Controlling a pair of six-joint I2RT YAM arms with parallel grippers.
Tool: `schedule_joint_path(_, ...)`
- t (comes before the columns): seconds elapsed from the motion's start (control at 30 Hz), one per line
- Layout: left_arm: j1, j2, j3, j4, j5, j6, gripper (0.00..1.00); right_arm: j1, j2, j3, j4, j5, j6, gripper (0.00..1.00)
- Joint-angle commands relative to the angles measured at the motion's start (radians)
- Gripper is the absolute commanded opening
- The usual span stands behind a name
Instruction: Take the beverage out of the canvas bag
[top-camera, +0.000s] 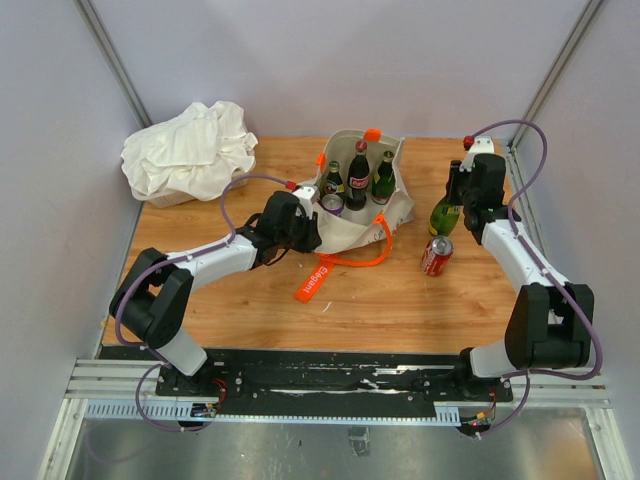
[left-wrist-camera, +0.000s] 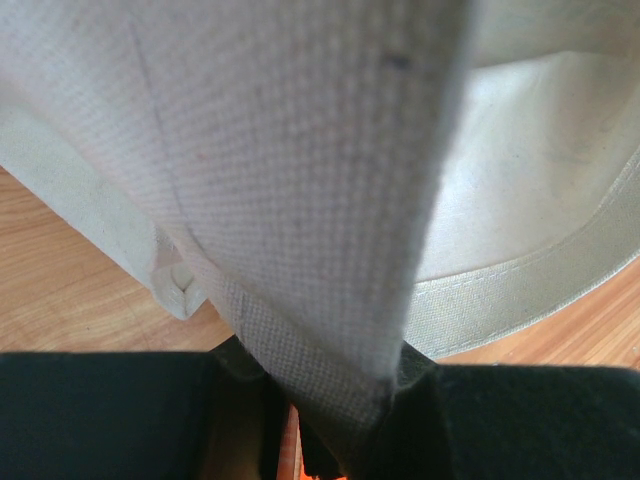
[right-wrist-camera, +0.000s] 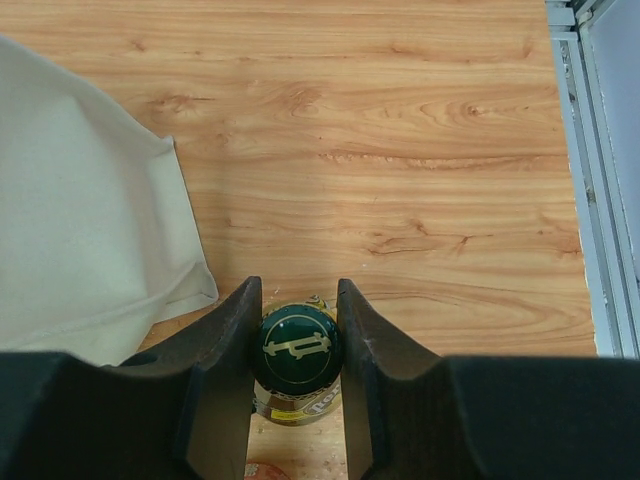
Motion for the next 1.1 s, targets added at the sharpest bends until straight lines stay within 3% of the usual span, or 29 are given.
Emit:
schedule_joint_path(0.0,-0.01,0.036,0.005,-0.054,0.01,0.015,0.08,-0.012,-0.017,-0.027,0.276,0.01,0.007,0.01)
schedule_joint_path(0.27,-0.01,0.048,0.003,-0.052,0.031,0.017,0.08,-0.011,0.0,-0.115,0.335,0.012,-0.002,0.02)
schedule_joint_path(0.4,-0.01,0.048,0.001,-0.049,0.037,0.015,0.08,-0.009,-0.009,-0.157,0.34,0.012,0.009,0.12)
schedule_joint_path(0.5,-0.01,0.048,0.001,-0.051,0.038,0.015,0.08,-0.004,-0.023,-0.184,0.338,0.012,0.022,0.37)
schedule_joint_path(0.57,-0.012,0.047,0.0,-0.051,0.038,0.015,0.09,-0.004,-0.034,-0.197,0.33,0.008,0.037,0.64)
schedule_joint_path(0.67,-0.012,0.045,-0.003,-0.051,0.041,0.013,0.09,0.005,-0.046,-0.197,0.312,-0.001,0.04,0.88)
schedule_joint_path(0.7,-0.012,0.044,-0.003,-0.051,0.041,0.013,0.09,0.009,-0.049,-0.192,0.304,-0.004,0.037,0.91)
schedule_joint_path(0.87,-0.012,0.042,-0.006,-0.048,0.05,0.013,0.09,0.046,-0.088,-0.117,0.228,0.027,0.017,0.88)
schedule_joint_path(1.07,-0.013,0.031,0.001,-0.048,0.057,0.013,0.09,0.168,-0.135,0.131,0.022,0.082,-0.017,0.72)
